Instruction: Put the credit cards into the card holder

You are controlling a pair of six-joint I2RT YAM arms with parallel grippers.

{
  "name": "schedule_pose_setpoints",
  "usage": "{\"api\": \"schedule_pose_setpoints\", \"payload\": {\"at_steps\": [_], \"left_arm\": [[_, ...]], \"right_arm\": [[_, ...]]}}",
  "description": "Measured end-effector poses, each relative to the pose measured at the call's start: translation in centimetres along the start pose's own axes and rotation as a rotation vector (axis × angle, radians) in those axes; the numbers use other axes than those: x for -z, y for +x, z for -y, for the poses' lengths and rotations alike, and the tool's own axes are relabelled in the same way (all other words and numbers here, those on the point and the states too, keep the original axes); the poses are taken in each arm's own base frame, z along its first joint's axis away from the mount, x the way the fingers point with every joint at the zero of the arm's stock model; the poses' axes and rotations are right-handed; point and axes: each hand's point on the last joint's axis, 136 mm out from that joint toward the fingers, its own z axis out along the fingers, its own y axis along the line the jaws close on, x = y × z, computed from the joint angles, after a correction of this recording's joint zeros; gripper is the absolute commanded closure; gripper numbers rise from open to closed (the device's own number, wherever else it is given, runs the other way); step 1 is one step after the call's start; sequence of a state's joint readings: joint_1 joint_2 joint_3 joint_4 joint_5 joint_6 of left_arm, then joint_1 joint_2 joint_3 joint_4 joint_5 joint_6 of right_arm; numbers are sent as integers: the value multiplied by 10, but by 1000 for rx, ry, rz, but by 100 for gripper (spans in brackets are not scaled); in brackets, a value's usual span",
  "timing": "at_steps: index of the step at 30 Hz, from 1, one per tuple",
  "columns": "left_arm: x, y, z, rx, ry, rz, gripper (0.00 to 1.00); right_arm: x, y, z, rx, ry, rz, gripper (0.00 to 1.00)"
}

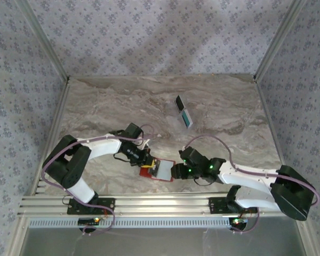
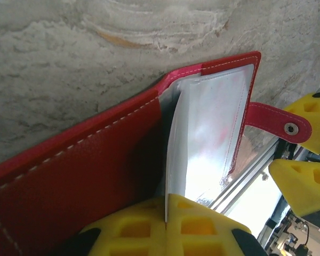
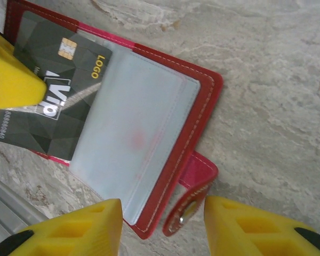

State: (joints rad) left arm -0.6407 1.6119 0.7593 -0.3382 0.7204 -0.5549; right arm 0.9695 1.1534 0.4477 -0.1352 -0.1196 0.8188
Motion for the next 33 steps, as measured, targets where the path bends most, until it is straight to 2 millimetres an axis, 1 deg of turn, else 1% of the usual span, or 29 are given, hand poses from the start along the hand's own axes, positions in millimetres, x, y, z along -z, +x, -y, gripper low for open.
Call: {"api": "schedule_pose_setpoints", "payload": {"at_steps": [3, 7, 10, 16, 22, 33], "left_arm": [[-1, 0, 0, 16, 21, 2, 100], [-1, 0, 0, 35, 42, 5, 100], [-1, 0, 3, 42, 62, 8, 100], [-2, 0, 5, 51, 84, 10, 100], [-3, -1, 8, 54, 102, 14, 100], [-6, 0, 4, 57, 116, 24, 100]], "right_arm": [[-1, -2, -2, -1, -10, 4, 59], [-4, -3, -6, -2, -28, 5, 57], [-9, -1, -5, -6, -23, -6, 56], [-15, -1, -4, -10, -24, -9, 59], [-15, -1, -4, -10, -26, -8, 60], [-15, 0, -2, -8, -38, 5, 60]]}}
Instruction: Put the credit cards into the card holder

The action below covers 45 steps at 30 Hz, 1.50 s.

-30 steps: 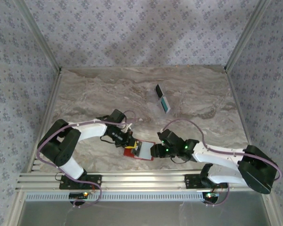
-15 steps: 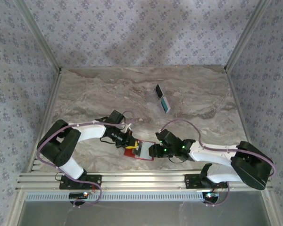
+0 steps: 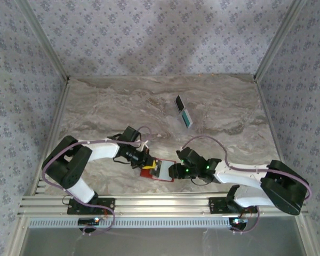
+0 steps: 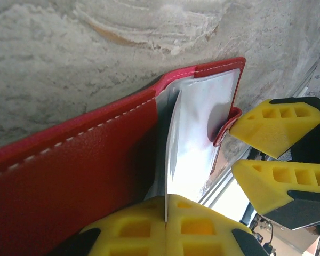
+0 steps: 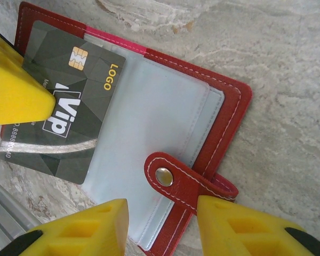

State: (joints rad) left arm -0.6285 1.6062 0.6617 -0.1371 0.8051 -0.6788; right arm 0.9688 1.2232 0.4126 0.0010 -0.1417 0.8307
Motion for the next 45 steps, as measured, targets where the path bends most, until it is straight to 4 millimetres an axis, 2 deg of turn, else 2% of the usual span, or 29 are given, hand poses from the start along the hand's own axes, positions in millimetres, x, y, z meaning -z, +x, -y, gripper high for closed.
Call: {"api": "schedule_pose_setpoints", "payload": {"at_steps": [21, 30, 45], "left_arm": [[-5, 2, -4, -62, 5, 24, 100], [-1, -6, -1, -135, -52, 38, 100], [-3, -8, -4, -146, -59, 40, 100]], "right_arm": [[-1, -1, 3, -5, -16, 18, 60], [-2, -2, 4, -5, -20, 15, 60], [-5, -1, 3, -3, -24, -5, 60]]}}
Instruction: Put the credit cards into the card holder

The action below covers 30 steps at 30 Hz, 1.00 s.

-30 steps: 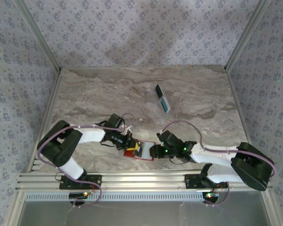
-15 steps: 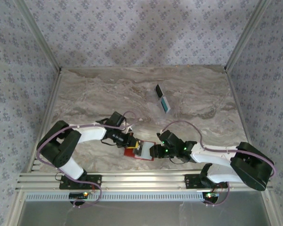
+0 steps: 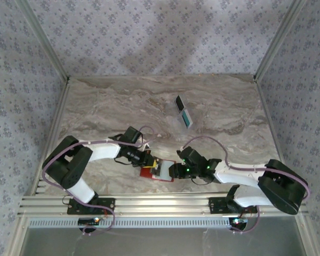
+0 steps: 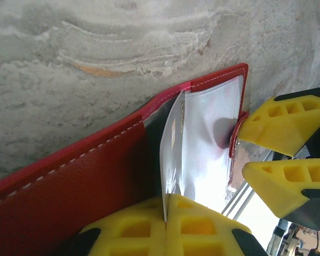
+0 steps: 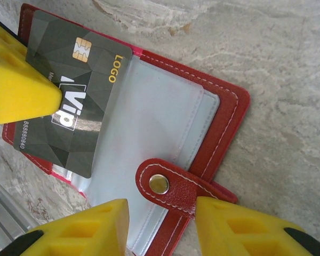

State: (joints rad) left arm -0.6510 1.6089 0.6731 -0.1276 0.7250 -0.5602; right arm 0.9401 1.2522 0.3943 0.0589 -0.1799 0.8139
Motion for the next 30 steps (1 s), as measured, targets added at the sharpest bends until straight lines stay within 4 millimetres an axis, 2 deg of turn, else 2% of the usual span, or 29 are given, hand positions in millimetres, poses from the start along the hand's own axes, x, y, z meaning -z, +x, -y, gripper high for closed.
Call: {"api": "schedule_pose_setpoints", "payload": {"at_steps": [19, 30], "left_arm": [[1, -11, 2, -17, -2, 59, 100], [-3, -4, -1, 4, 23, 52, 100]], "right_arm": [[0, 0, 0, 8, 1, -4, 61], [0, 0, 0, 14, -1, -6, 61]]}}
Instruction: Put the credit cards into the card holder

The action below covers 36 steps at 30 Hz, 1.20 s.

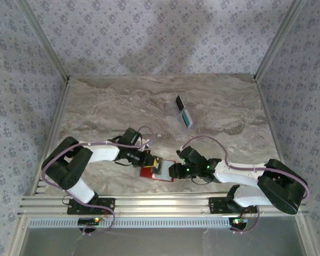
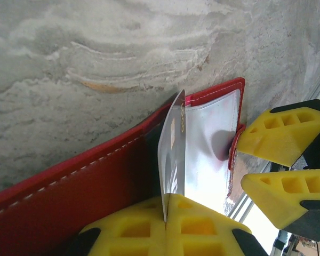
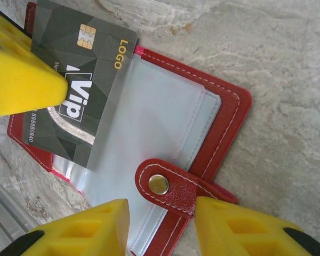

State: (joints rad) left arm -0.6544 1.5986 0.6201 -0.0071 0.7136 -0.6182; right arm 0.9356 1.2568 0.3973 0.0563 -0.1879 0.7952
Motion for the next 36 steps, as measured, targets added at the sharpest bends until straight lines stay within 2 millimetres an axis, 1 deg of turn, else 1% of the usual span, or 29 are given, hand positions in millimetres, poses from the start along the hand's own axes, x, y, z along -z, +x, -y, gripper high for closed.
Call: {"api": "schedule_pose_setpoints", "payload": {"at_steps": [7, 14, 22, 36], "left_arm": [[0, 4, -1, 11, -3, -14, 100], [5, 10, -1, 23, -15, -29, 100], [4, 16, -2, 30, -6, -43, 100], [3, 17, -2, 42, 7, -55, 100]], "right_arm": [[0, 0, 0, 0, 1, 0, 61], [0, -1, 0, 1, -2, 3, 60], [0, -1, 0, 0, -1, 4, 61], [0, -1, 0, 0, -1, 4, 60]]}}
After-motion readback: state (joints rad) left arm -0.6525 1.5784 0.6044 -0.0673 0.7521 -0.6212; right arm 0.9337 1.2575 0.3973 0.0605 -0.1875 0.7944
